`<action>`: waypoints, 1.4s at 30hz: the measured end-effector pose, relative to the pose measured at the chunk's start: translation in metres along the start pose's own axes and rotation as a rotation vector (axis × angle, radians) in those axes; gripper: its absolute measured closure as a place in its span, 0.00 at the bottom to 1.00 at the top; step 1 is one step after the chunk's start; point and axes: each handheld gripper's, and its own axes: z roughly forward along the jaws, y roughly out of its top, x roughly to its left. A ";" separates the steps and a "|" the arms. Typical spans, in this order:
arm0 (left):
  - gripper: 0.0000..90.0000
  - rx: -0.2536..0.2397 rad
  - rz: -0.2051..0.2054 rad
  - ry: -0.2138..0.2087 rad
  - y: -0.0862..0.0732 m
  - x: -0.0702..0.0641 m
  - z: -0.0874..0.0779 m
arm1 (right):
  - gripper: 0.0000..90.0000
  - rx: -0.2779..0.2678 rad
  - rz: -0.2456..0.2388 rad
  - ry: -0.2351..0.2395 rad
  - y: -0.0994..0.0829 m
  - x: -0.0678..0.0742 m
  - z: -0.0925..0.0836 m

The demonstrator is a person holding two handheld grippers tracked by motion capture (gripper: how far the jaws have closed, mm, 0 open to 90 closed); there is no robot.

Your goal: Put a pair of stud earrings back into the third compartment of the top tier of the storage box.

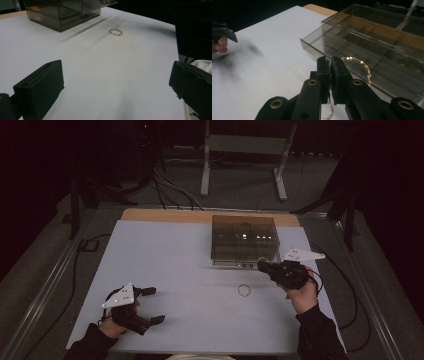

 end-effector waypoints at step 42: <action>0.01 -0.004 -0.003 -0.005 0.001 0.001 -0.001 | 0.96 0.047 0.119 -0.097 0.006 -0.069 0.031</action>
